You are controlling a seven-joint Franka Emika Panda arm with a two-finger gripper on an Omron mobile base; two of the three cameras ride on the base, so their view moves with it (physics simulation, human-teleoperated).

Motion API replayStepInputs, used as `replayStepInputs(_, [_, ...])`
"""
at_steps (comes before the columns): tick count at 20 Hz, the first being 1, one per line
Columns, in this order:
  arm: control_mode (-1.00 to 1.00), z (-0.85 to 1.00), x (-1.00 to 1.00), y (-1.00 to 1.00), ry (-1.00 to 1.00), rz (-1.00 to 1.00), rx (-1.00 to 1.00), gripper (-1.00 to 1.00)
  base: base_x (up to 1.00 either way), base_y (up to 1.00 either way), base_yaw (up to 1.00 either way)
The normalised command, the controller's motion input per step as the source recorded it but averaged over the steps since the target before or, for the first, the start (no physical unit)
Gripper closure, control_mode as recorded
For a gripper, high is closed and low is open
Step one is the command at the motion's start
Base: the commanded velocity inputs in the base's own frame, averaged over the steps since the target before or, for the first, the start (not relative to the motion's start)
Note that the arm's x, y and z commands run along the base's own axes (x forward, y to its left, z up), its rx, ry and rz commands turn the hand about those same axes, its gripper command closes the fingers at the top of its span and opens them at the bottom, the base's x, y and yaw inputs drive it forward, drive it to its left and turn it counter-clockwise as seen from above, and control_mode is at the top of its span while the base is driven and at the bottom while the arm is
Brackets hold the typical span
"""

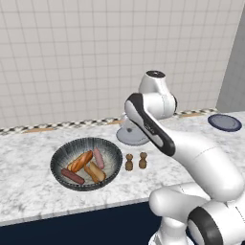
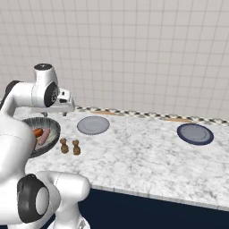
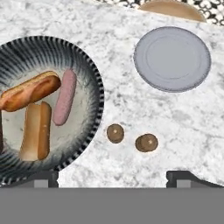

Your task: Place one bun and one sausage from the bowl on each plate.

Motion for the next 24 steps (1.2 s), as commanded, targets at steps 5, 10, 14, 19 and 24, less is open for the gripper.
replayStepInputs(5, [-1.00,-0.08,-0.06,1.00,0.25,0.23,-0.19,-1.00,0.00,0.00,0.00])
replayStepInputs(10, [-1.00,-0.43,-0.15,1.00,0.22,0.23,-0.24,-1.00,0.00,0.00,0.00])
replayStepInputs(14, [-1.00,-1.00,0.00,0.90,0.02,0.18,-0.04,-1.00,0.00,0.00,0.00])
replayStepInputs(19, [-1.00,-0.42,0.04,0.41,0.10,0.06,0.08,-1.00,0.00,0.00,0.00])
replayStepInputs(24, [-1.00,-0.37,0.18,0.01,0.19,0.00,-0.01,-1.00,0.00,0.00,0.00])
